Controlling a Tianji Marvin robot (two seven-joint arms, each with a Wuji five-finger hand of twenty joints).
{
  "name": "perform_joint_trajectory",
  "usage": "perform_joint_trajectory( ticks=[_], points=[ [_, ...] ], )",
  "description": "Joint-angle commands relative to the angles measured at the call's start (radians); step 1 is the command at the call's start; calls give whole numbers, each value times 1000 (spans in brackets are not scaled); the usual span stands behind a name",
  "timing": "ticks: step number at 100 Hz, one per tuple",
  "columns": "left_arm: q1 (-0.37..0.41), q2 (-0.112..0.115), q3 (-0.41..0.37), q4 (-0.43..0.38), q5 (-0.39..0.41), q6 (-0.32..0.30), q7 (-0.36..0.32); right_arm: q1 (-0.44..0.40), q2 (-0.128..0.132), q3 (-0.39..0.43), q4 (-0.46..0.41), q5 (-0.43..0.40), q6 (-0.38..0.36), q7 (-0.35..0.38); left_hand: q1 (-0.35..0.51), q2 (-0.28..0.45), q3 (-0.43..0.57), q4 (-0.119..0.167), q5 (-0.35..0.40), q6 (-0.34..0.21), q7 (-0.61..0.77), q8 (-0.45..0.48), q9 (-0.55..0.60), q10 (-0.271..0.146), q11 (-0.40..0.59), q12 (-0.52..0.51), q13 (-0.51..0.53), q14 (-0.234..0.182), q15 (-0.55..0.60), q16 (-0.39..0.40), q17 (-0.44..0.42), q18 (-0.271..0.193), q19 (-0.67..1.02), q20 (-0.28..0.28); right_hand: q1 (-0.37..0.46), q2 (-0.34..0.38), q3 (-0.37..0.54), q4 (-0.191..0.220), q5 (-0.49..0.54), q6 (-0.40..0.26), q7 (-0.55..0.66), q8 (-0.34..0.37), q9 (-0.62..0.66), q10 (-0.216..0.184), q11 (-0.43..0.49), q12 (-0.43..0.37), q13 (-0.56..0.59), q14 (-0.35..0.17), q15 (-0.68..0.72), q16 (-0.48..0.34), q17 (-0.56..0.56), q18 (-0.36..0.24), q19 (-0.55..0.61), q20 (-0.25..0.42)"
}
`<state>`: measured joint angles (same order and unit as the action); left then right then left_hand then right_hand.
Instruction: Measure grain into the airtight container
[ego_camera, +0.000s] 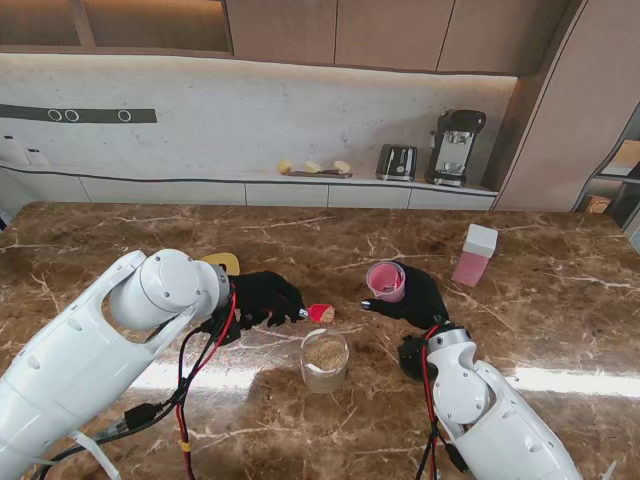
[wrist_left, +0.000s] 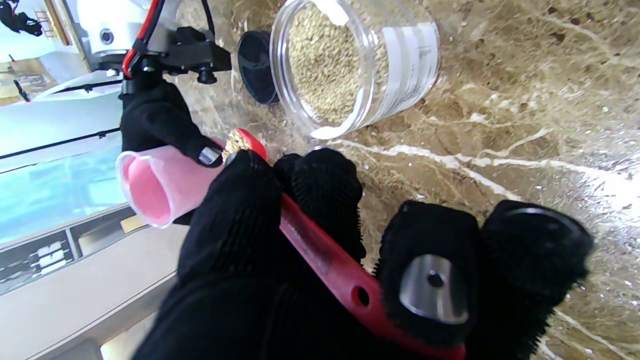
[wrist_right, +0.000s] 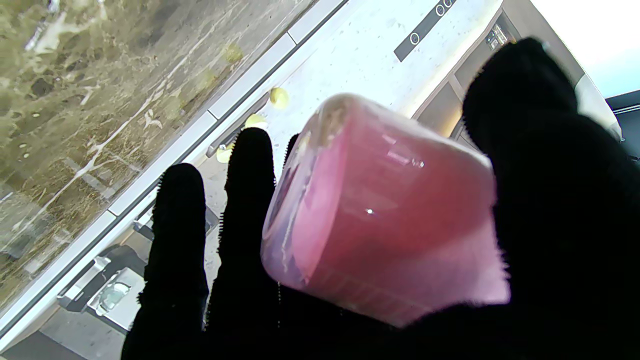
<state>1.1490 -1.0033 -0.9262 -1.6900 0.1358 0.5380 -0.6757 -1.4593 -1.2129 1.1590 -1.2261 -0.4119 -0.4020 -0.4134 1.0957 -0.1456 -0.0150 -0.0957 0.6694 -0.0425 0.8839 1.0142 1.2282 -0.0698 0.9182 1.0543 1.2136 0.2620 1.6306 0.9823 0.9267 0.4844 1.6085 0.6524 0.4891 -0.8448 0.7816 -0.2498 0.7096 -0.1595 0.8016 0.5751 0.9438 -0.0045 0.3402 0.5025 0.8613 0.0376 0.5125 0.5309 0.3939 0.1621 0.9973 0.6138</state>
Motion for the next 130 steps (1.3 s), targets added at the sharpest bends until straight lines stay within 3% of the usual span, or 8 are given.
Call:
perform_joint_trajectory(
  ticks=[1,25,47,130],
  points=[
    [-5,-6,-8,-10,-10,11,9,-4,-2,-3,7,1,8,14,65,45,14,48,1,-65,8,26,35,-35,26,19,51,-28,108,-4,12,21,85,13,11,170,152,-12,56,-93,56,14,-5,-11,-11,4,-1,-10,-7,2,8,-6,-6,6],
    [-26,-23,-30,-26,-65,33,43,-4,-2,-6,6,0,19,14,67,44,14,49,2,-62,7,25,36,-34,25,19,51,-22,107,0,13,25,85,15,9,176,152,-11,59,-89,58,14,-2,-8,-9,5,4,-8,-3,4,17,-6,14,11],
    [-78,-40,-5,-12,-103,46,66,-4,-3,-10,1,0,38,8,68,44,14,49,4,-60,8,24,38,-34,25,19,51,-21,106,3,15,26,85,16,6,184,153,-10,62,-84,63,18,5,-5,-5,6,14,-5,6,7,24,-4,33,14],
    [-274,-113,200,147,-132,21,155,-7,-3,-33,-23,5,53,20,67,41,13,48,4,-60,13,20,41,-33,26,18,51,-21,107,11,23,30,86,16,4,184,154,-9,61,-77,64,22,11,-2,-1,7,15,-2,14,6,19,-1,52,1]
  ],
)
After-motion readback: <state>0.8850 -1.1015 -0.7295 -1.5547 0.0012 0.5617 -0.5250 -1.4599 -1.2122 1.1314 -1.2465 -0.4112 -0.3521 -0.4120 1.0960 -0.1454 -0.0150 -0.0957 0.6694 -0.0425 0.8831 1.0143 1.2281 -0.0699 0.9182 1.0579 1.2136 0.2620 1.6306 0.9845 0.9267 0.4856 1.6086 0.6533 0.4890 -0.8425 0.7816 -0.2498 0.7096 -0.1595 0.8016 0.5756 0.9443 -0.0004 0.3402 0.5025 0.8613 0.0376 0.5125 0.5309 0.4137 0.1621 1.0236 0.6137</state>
